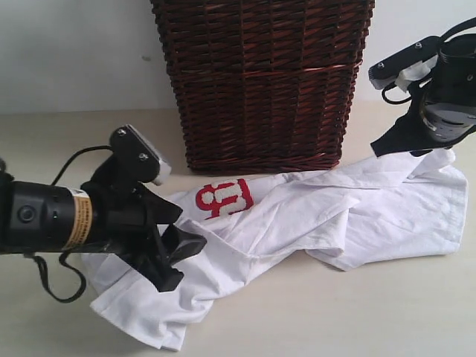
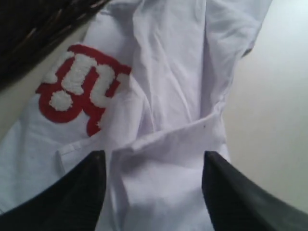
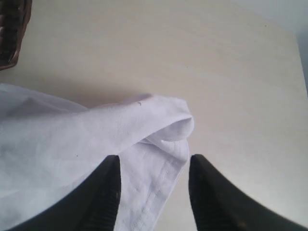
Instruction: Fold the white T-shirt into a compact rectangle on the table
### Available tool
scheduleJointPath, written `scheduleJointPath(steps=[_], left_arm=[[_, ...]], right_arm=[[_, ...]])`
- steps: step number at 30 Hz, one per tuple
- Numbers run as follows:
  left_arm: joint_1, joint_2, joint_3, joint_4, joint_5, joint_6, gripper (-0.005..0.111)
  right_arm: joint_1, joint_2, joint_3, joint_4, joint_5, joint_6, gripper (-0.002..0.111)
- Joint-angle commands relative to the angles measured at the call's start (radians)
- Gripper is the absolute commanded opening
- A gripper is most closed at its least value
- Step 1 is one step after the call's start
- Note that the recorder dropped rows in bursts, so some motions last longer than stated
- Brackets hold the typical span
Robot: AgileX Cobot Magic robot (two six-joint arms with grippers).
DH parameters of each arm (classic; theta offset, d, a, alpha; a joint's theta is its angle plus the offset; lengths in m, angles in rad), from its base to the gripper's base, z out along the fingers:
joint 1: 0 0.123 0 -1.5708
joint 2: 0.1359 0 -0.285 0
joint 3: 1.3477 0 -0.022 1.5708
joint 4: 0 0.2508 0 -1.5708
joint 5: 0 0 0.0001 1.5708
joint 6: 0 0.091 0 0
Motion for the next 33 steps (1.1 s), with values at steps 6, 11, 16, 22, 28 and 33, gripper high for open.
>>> scheduleJointPath(steps=[6,11,16,22,28,33], left_arm=[[-0.008,0.128,-0.111,0.100,0.011,-0.030,0.033],[-0.008,0.123,-0.104,0.323,-0.144,-0.119,0.000],[-0.008,0.023,-0.104,0.579,-0.111,-0.357,0.000],[-0.011,-0.157,-0.060,0.579,-0.439,-0.442,0.000],[-0.097,-0.210,0.084,0.579,-0.497,-0.514,0.000],[-0.202,-0.208,0.177,0.579,-0.489,-0.514,0.000]], right_arm=[[-0.006,-0.003,-0.007,0.015,-0.005,-0.031,0.045],[-0.006,-0.003,-0.007,0.015,-0.013,-0.031,0.045],[-0.006,-0.003,-0.007,0.015,-0.012,-0.033,0.045],[-0.006,-0.003,-0.007,0.013,-0.012,-0.035,0.045],[-0.006,-0.003,-0.007,0.011,-0.012,-0.035,0.045],[-0.006,-0.003,-0.007,0.011,-0.012,-0.035,0.045]])
